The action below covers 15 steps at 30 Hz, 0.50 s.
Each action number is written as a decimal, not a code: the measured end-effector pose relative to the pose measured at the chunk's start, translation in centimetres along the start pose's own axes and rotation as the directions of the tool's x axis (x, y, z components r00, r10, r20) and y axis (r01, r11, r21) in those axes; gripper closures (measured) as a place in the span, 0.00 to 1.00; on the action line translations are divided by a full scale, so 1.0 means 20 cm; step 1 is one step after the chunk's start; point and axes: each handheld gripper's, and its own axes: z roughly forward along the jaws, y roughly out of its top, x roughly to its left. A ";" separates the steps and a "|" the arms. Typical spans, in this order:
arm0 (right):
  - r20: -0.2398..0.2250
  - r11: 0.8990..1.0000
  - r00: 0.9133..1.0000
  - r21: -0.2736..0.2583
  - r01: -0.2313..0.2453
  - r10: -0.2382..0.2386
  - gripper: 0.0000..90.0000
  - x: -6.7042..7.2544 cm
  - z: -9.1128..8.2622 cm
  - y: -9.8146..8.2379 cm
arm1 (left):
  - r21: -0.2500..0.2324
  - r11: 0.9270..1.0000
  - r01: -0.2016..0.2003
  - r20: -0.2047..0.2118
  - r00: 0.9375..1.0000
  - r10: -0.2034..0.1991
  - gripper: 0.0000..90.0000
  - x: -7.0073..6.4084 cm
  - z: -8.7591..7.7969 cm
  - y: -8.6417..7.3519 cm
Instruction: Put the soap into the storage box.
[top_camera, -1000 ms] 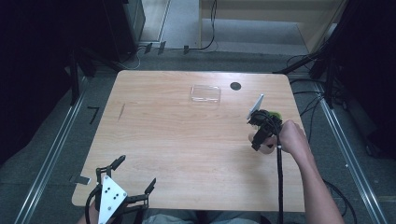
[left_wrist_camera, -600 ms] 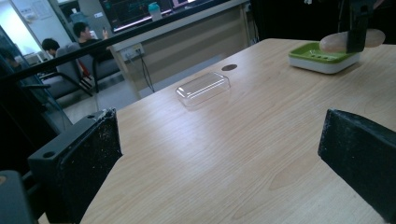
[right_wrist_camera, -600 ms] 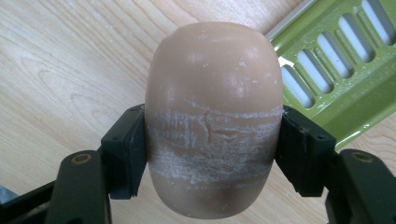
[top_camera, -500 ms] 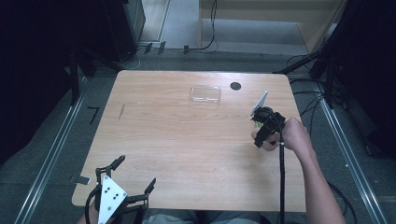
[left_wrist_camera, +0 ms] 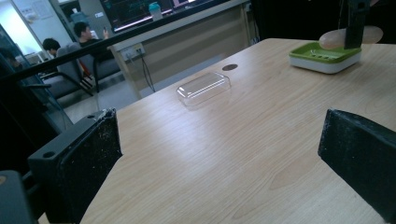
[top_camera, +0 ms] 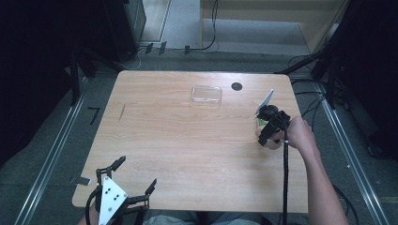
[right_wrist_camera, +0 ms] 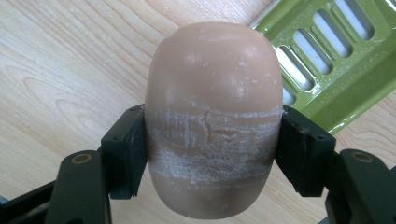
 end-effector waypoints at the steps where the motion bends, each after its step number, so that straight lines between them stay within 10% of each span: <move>1: 0.001 1.000 1.000 0.001 -0.001 0.001 0.38 0.00 0.00 0.00 | 0.000 1.000 0.001 0.000 1.000 -0.001 0.00 0.00 0.00 0.00; 15: -0.004 1.000 1.000 -0.013 -0.026 0.026 0.38 -0.05 -0.01 0.00 | 0.001 1.000 0.001 -0.002 1.000 -0.001 0.00 0.00 0.00 0.00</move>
